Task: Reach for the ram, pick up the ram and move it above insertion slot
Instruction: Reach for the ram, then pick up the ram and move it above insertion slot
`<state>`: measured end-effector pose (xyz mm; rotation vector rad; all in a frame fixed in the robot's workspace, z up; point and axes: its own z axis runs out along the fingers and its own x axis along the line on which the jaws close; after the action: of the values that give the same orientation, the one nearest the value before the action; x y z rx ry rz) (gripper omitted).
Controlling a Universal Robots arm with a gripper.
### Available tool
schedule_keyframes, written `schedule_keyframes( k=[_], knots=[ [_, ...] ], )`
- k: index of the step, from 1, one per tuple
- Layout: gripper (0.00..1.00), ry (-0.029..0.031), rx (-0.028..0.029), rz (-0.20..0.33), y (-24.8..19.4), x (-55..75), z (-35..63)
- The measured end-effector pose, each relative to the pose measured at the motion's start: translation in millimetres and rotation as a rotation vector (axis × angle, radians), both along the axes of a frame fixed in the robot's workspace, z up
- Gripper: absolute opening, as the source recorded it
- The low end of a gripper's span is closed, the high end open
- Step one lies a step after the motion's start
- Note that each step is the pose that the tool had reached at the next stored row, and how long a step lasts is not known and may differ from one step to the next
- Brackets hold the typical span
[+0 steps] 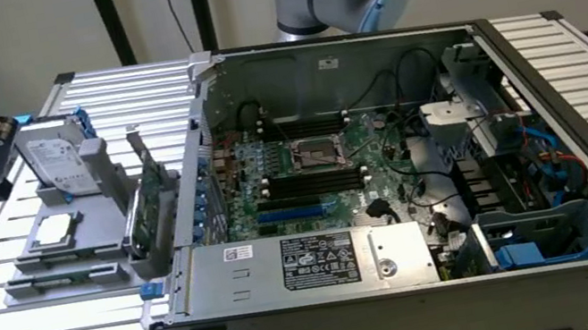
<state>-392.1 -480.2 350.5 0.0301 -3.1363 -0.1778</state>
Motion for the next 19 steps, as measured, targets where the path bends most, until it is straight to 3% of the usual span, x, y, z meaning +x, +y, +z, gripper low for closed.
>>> schedule_keyframes(
  k=[19],
  knots=[
    [0.11, 0.0000, -0.0014, 0.000, -1.0, -3.0, -0.3]
  ],
)
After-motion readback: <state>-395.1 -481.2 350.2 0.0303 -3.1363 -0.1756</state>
